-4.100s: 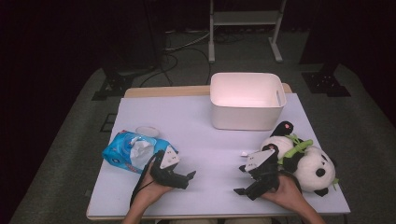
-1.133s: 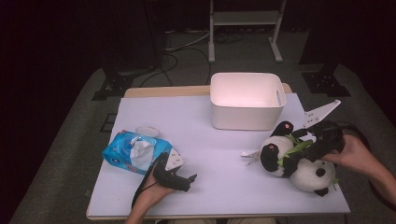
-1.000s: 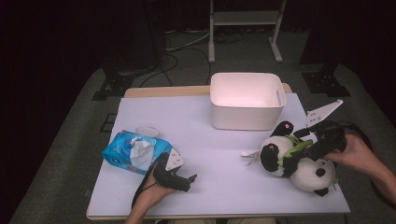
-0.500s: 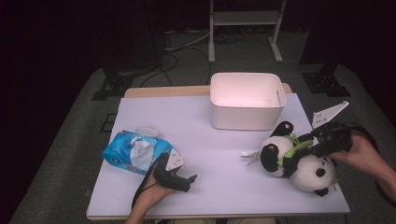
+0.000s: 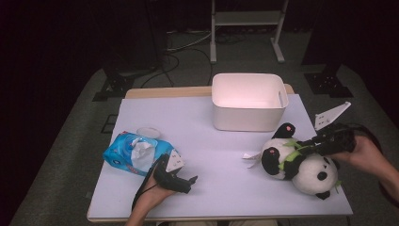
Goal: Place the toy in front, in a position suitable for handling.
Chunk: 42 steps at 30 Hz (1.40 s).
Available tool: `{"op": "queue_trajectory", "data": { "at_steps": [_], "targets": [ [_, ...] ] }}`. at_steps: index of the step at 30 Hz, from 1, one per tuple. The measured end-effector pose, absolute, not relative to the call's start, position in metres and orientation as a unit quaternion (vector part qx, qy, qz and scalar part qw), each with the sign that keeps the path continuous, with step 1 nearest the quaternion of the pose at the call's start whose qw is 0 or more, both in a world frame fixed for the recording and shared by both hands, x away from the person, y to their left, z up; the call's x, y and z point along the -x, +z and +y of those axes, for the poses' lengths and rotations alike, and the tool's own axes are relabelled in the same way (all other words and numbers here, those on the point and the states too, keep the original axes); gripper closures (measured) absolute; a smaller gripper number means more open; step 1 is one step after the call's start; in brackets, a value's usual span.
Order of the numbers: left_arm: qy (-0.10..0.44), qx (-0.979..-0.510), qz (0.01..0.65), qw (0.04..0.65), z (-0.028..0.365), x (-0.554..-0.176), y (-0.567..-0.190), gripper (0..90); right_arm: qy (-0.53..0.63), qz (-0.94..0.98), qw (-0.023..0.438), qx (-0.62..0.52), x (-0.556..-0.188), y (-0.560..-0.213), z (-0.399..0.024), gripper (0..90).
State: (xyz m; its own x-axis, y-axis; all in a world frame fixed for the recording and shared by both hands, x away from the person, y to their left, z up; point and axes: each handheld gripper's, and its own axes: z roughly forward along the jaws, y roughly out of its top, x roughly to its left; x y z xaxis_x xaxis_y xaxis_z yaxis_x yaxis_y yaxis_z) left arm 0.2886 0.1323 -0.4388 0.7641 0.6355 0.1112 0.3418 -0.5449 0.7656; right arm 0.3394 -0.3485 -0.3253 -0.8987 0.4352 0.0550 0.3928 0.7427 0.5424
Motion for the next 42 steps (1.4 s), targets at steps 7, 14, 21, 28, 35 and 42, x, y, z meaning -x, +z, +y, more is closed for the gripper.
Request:
{"op": "queue_trajectory", "data": {
  "at_steps": [7,14,21,28,35,42],
  "targets": [
    [0.192,-0.858,0.286,0.382,0.133,-0.288,-0.438,5.9,0.287,0.937,0.019,-0.198,-0.341,-0.319,-0.344,75.1],
    [0.192,-0.858,0.286,0.381,0.133,-0.288,-0.438,5.9,0.3,0.937,0.012,-0.177,-0.341,-0.313,-0.336,75.1],
    [0.194,-0.859,0.284,0.379,0.135,-0.288,-0.436,5.9,0.32,0.936,0.005,-0.146,-0.343,-0.301,-0.31,75.1],
    [0.194,-0.859,0.282,0.381,0.137,-0.288,-0.435,5.9,0.321,0.94,-0.002,-0.113,-0.347,-0.293,-0.276,75.0],
    [0.192,-0.86,0.279,0.382,0.137,-0.286,-0.432,5.9,0.315,0.946,-0.009,-0.078,-0.351,-0.286,-0.238,75.0],
    [0.187,-0.862,0.277,0.381,0.138,-0.286,-0.435,5.9,0.307,0.95,-0.015,-0.05,-0.355,-0.284,-0.208,75.0]
  ]
}}
